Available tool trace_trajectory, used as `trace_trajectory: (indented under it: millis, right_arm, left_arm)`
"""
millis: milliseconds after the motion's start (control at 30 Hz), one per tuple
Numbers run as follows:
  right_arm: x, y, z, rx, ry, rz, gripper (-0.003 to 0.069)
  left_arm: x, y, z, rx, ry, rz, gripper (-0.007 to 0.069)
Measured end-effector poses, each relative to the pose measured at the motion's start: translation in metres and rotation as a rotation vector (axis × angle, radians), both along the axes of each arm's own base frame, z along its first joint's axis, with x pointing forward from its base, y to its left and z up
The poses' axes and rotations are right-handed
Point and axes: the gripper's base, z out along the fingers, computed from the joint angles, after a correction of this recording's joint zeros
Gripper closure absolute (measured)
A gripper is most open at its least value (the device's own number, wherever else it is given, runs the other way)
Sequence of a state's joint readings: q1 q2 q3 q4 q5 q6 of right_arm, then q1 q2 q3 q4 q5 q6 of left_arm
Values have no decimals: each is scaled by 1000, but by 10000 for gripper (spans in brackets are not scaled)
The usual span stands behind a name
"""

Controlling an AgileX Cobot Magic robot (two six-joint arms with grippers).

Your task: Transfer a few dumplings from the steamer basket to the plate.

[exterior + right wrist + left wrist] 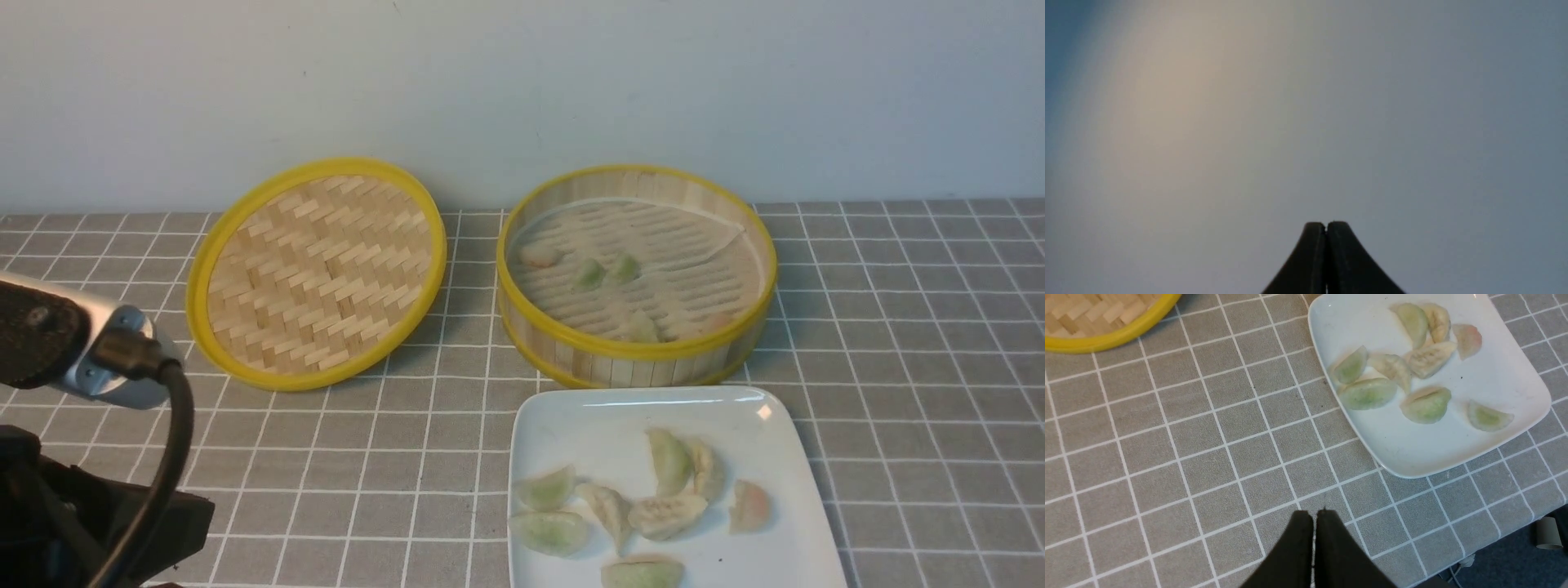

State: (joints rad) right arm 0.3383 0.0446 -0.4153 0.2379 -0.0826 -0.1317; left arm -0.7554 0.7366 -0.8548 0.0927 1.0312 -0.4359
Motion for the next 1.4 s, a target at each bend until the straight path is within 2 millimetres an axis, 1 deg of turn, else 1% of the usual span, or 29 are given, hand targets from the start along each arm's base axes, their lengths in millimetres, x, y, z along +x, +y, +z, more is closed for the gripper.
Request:
trace_trajectory:
  millis: [133,1133,1233,1333,1367,1400]
  right_arm:
    - [-2,-1,0,15,-30,-6,673]
    - [-1,-1,0,15,-29,-7,673]
    - [-1,-1,0,15,-29,-7,673]
    - [-1,-1,0,15,-29,-7,673]
    - [-1,-1,0,15,-29,-7,673]
    - [-1,-1,0,15,-29,-7,673]
  left_arm:
    - [0,0,-1,1,1,0,629]
    - [0,0,-1,4,-4,-7,629]
    - [2,-2,1,5,-43,-37,629]
    - [4,-4,7,0,-143,-100,629]
    - [4,-4,11,-9,-201,-127,629]
    - [4,-4,12,-17,-216,-130,629]
